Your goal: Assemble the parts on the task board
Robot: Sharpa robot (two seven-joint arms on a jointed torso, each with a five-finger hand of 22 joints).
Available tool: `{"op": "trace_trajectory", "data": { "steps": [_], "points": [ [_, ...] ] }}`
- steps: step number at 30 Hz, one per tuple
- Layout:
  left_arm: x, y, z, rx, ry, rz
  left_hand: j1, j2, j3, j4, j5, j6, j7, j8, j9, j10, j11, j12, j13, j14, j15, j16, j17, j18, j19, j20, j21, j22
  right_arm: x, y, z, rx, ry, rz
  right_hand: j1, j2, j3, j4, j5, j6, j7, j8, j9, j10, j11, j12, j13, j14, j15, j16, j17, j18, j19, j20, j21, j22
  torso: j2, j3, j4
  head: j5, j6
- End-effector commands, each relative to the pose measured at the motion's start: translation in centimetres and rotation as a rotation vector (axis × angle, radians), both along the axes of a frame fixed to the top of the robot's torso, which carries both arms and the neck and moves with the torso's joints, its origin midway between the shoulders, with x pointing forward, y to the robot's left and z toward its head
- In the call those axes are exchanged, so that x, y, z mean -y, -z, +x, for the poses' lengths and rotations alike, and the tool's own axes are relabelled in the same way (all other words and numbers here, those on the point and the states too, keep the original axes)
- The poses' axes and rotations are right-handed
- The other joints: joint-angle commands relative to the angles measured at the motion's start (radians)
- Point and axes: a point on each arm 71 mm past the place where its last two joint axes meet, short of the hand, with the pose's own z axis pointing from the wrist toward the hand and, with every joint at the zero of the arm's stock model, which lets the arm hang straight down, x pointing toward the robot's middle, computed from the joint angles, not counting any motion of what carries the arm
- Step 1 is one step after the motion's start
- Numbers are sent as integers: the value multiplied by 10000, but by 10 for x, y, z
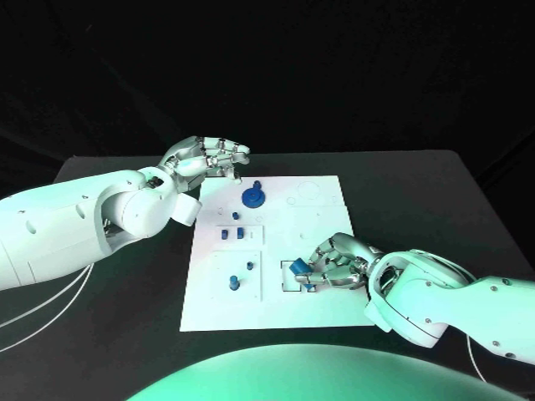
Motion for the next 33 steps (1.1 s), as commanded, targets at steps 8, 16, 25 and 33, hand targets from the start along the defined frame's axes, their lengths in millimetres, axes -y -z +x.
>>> {"op": "trace_trajectory", "data": {
  "steps": [8, 16, 25, 33],
  "points": [
    [2, -1, -1, 22, 169, -122, -27, 66, -61, -1, -21, -103, -26, 83, 21, -115, 23, 76, 0, -80, 6, 4, 5, 127, 12, 61, -62, -26, -9, 8, 0, -449, -363, -396, -175, 12, -75, 9, 58, 690, -567, 508, 514, 229, -65, 89, 955, 865, -76, 61, 1824, -104, 166, -45, -37, 1361, -1, 14, -29, 40, 1],
    [2, -1, -2, 12, 168, -117, -27, 66, -61, -1, -21, -103, -26, 83, 21, -115, 23, 76, 0, -80, 6, 4, 5, 127, 12, 61, -62, -26, -12, 9, 3, -312, -304, -409, -311, 65, -105, 14, 57, 688, -571, 538, 518, 244, -73, 104, 978, 866, -83, 62, 1830, -105, 167, -55, -36, 1367, 4, 16, -19, 54, 1],
    [1, -1, -2, 4, 150, -104, -27, 66, -61, -1, -21, -103, -26, 83, 21, -115, 23, 76, 0, -80, 6, 4, 5, 127, 12, 61, -62, -26, -14, 9, 5, -255, -285, -399, -608, 203, -174, 16, 56, 694, -582, 605, 523, 281, -82, 155, 1045, 879, -94, 81, 1891, -116, 188, -67, 4, 1404, -5, 12, -19, 52, 1],
    [0, -1, -2, 1, 131, -94, -27, 66, -61, -1, -21, -103, -26, 83, 21, -115, 23, 76, 0, -80, 6, 4, 5, 127, 12, 61, -62, -26, -14, 9, 5, -220, -304, -497, -807, 349, -206, 18, 58, 725, -600, 663, 526, 323, -97, 220, 1120, 895, -104, 108, 1974, -128, 213, -76, 57, 1445, -4, 12, -25, 41, 1]
  ]
}}
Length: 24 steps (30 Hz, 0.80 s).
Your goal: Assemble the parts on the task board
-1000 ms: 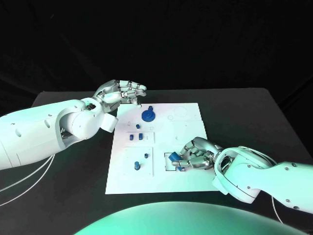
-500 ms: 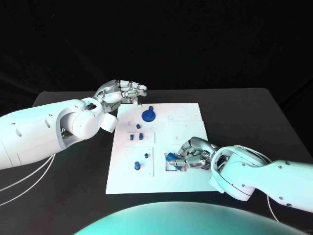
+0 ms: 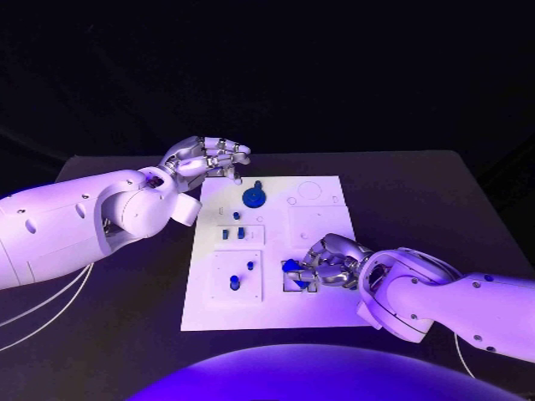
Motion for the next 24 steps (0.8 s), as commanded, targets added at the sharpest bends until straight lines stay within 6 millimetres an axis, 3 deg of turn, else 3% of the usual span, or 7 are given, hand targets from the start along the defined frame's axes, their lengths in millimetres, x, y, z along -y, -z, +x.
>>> {"op": "trace_trajectory", "data": {
  "steps": [1, 14, 24],
  "points": [
    [2, -1, -1, 21, 138, -104, -27, 66, -61, 0, -21, -66, 11, 28, 11, -62, -30, 33, 1, -80, 6, 4, 6, 127, 12, 61, -62, -10, 0, 3, -2, -63, -119, -285, -101, 107, -81, -7, 26, 693, -635, 669, 505, 337, -99, 68, 1130, 934, -74, 75, 1994, -131, 220, -79, 71, 1455, 0, -2, -4, -26, 1],
    [1, -1, -1, 20, 108, -90, -18, 68, -64, 2, -20, -101, 18, 47, 11, -92, -24, 51, 2, -90, 10, 11, 7, 127, 14, 65, -72, -16, -1, 2, -3, 32, -418, -586, -1130, 279, -791, -2, 0, 740, -668, 909, 369, 388, -127, 83, 1208, 959, -95, 119, 2133, -150, 257, -102, 136, 1534, -3, -4, -3, -53, 1],
    [0, -1, -1, 21, 93, -84, -18, 68, -64, 2, -20, -101, 18, 47, 11, -92, -24, 51, 2, -90, 10, 11, 7, 127, 14, 65, -72, -16, -2, 1, -3, 240, -502, -706, -1611, 232, -1229, 1, 8, 724, -670, 1050, 305, 391, -129, 51, 1215, 961, -97, 121, 2145, -150, 259, -104, 127, 1550, 0, 1, -3, -49, 1]
  ]
}}
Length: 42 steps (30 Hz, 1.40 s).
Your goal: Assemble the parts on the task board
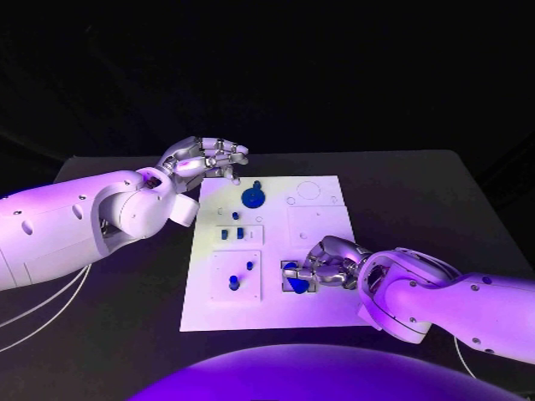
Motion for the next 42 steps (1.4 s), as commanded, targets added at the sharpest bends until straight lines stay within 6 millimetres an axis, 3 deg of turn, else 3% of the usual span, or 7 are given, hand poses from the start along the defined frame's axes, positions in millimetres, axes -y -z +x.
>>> {"op": "trace_trajectory", "data": {
  "steps": [1, 9, 22, 35, 42],
  "points": [
    [2, -1, -1, 33, 105, -93, -18, 68, -64, 2, -20, -64, -18, 48, 13, -56, 12, 51, 1, -90, 10, 11, 7, 127, 14, 65, -33, -17, -1, 0, -1, 135, -231, -235, -145, -12, -89, 4, -8, -54, 33, 15, -18, 334, 33, -13, 1220, 925, -57, 37, 2140, -150, 257, -30, 35, 1545, 4, 1, -5, -7, 1],
    [1, -1, -1, 33, 89, -86, -10, 71, -65, 1, -20, -78, -16, 65, 15, -67, 14, 66, 3, -97, 11, 15, 8, 127, 14, 67, -39, -20, -3, -1, -1, 235, -261, -150, -480, -73, -228, 14, 8, -65, 34, 93, -59, 345, 34, -8, 1245, 929, -56, 43, 2162, -154, 265, -29, 47, 1565, 2, 3, -6, -23, 1],
    [1, -1, 0, 37, 75, -76, -8, 72, -65, 2, -20, -81, -15, 70, 16, -70, 15, 71, 4, -101, 12, 15, 8, 127, 13, 68, -42, -22, -4, -5, -7, 129, -459, 148, -484, -28, -205, -7, 23, -62, 27, 120, -73, 360, 30, 19, 1274, 939, -58, 58, 2206, -161, 279, -30, 75, 1585, -1, 5, -8, -31, 1],
    [0, -1, 0, 38, 51, -56, -8, 72, -65, 2, -20, -81, -15, 70, 16, -70, 15, 71, 4, -101, 12, 15, 8, 127, 13, 68, -42, -22, 8, -14, -13, -164, -1121, 282, 1746, -250, -138, -92, 28, -231, 14, 227, -388, 376, 14, -1, 1342, 936, -75, 48, 2196, -156, 271, -48, 23, 1615, -4, 6, -12, 15, 1],
    [0, -1, 0, 36, 48, -50, -8, 72, -65, 2, -20, -81, -15, 70, 16, -70, 15, 71, 4, -101, 12, 15, 8, 127, 13, 68, -42, -22, 9, -16, -14, -165, -1428, 299, 1858, -286, -142, -87, 27, -233, 16, 227, -414, 375, 14, -7, 1343, 934, -75, 45, 2187, -155, 268, -49, 14, 1614, 4, 15, -5, 6, 1]
  ]
}}
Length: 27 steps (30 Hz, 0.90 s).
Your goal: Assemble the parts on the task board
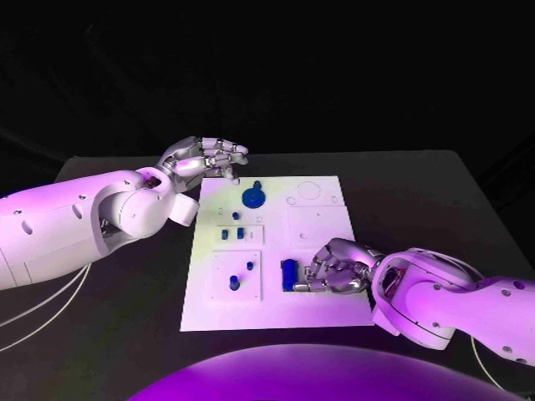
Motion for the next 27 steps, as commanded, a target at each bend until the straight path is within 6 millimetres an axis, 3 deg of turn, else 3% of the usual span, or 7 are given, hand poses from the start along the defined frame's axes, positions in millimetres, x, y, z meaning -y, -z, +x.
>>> {"op": "trace_trajectory", "data": {
  "steps": [1, 5, 13, 17, 22, 27],
  "points": [
    [2, -1, 0, 41, 94, -79, -8, 80, -65, 8, -20, -90, -12, 51, 11, -78, 17, 48, 6, -73, -21, 17, 8, 127, 12, 71, -47, -18, -4, 0, -3, -133, -668, 40, 76, -9, -7, -27, 28, -59, -8, 36, -15, 378, 9, -46, 1316, 935, -77, 51, 2194, -155, 268, -50, -23, 1619, 11, 9, 8, -16, 1],
    [2, -1, 0, 38, 100, -80, -8, 82, -65, 10, -20, -92, -12, 56, 12, -80, 17, 51, 6, -75, -20, 18, 8, 127, 11, 71, -49, -19, -5, 2, 0, -139, -689, -50, 72, 25, -5, 5, 28, -51, -3, 38, -27, 385, 13, -31, 1331, 936, -76, 54, 2200, -158, 275, -50, -9, 1628, 18, -4, 14, -17, 1],
    [2, -1, -1, 27, 112, -79, -8, 82, -65, 10, -20, -92, -12, 56, 12, -80, 17, 51, 6, -75, -20, 18, 8, 127, 11, 71, -49, -19, -7, 7, 6, -141, -547, -240, 52, 217, 18, 33, 31, -36, 1, 44, -73, 388, 17, -27, 1342, 938, -72, 56, 2207, -156, 271, -48, -23, 1628, 26, 9, 37, 15, 1],
    [1, -1, -1, 27, 100, -72, -8, 82, -65, 10, -20, -92, -12, 56, 12, -80, 17, 51, 6, -75, -20, 18, 8, 127, 11, 71, -49, -19, -6, 8, 8, -115, -419, -297, -88, 443, 1, 41, 24, -34, 10, 51, -120, 390, 25, -29, 1350, 938, -66, 56, 2209, -155, 272, -44, -29, 1632, 14, -2, 23, 51, 1],
    [0, -1, -1, 24, 82, -59, -8, 82, -65, 10, -20, -92, -12, 56, 12, -80, 17, 51, 6, -75, -20, 18, 8, 127, 11, 71, -49, -19, -1, 9, 10, -74, -262, -413, -125, 514, -4, 37, 26, -32, 8, 57, -134, 393, 25, -25, 1357, 938, -65, 55, 2208, -158, 278, -42, -17, 1641, 2, -4, -9, 60, 1],
    [0, -1, -1, 12, 90, -55, -8, 82, -65, 10, -20, -92, -12, 56, 12, -80, 17, 51, 6, -75, -20, 18, 8, 127, 11, 71, -49, -19, 2, 8, 9, -6, -250, -497, -112, 582, 9, 25, 33, -34, 3, 61, -146, 394, 21, -23, 1361, 938, -66, 54, 2207, -157, 277, -41, -22, 1641, -5, -1, -3, 56, 1]
  ]
}}
